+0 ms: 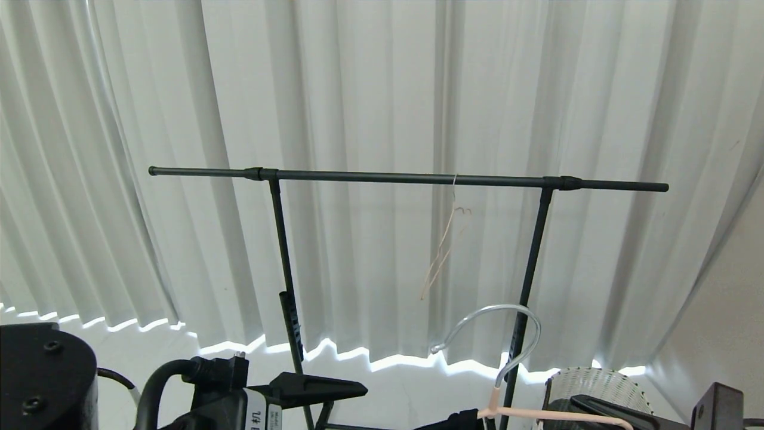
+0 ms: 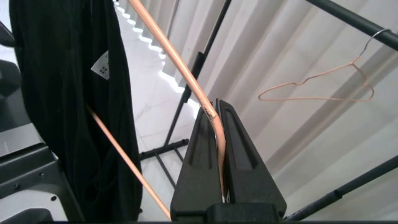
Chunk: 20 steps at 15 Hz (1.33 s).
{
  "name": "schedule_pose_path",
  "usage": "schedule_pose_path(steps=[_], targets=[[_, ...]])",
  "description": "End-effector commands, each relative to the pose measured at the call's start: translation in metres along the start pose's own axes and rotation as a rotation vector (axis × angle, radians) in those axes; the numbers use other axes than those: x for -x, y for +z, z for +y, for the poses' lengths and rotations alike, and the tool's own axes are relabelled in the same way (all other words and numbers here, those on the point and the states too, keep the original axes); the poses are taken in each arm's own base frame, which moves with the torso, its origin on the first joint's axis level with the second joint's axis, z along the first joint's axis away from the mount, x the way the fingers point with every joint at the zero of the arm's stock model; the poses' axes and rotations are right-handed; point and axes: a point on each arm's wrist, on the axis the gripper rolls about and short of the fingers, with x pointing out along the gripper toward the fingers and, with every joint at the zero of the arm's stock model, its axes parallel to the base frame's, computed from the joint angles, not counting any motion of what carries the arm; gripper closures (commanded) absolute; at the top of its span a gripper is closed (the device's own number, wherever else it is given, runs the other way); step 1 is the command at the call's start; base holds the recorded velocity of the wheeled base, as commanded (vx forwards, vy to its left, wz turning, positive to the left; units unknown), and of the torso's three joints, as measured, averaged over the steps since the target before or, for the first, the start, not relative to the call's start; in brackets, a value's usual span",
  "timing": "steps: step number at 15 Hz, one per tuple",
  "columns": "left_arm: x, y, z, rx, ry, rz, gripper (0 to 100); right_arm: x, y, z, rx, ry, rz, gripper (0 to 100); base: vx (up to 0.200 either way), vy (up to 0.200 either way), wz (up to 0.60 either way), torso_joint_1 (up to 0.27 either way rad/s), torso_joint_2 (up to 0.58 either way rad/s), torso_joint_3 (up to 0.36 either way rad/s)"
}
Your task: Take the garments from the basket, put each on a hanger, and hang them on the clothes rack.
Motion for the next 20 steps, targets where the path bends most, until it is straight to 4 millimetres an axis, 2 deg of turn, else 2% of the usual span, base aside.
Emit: schedule_pose_path(steps=[1, 3, 4, 14, 15, 16, 20], targets=[[-0.003, -0.001, 0.0, 0.003, -0.006, 0.013, 0, -0.001, 0.0, 0.0, 0.004, 0.001, 0.001, 100, 0.0, 0.0, 0.0, 0.0, 0.0, 0.0], [-0.003, -0.001, 0.0, 0.003, -0.005, 0.013, 0, -0.001, 0.001, 0.0, 0.013, 0.002, -0.001, 100, 0.0, 0.0, 0.0, 0.0, 0.0, 0.0], [-0.003, -0.001, 0.0, 0.003, -0.006, 0.013, 100, -0.001, 0.001, 0.001, 0.015, 0.005, -0.002, 100, 0.0, 0.0, 0.0, 0.0, 0.0, 0.0], [-0.009, -0.004, 0.002, 0.016, -0.004, 0.038, 100, 0.003, 0.004, -0.001, 0.012, -0.024, -0.02, 100, 0.0, 0.0, 0.0, 0.0, 0.0, 0.0], [-0.01, -0.004, 0.003, 0.017, 0.015, 0.047, 100, 0.003, 0.002, -0.001, 0.013, -0.031, -0.014, 0, 0.0, 0.0, 0.0, 0.0, 0.0, 0.0], [-0.01, -0.004, 0.003, 0.017, 0.018, 0.047, 100, 0.003, 0.002, -0.001, 0.015, -0.031, -0.014, 0, 0.0, 0.0, 0.0, 0.0, 0.0, 0.0], [-0.008, -0.01, 0.015, 0.046, 0.211, 0.122, 100, 0.003, 0.001, -0.001, 0.041, -0.037, -0.005, 0, 0.0, 0.0, 0.0, 0.0, 0.0, 0.0]])
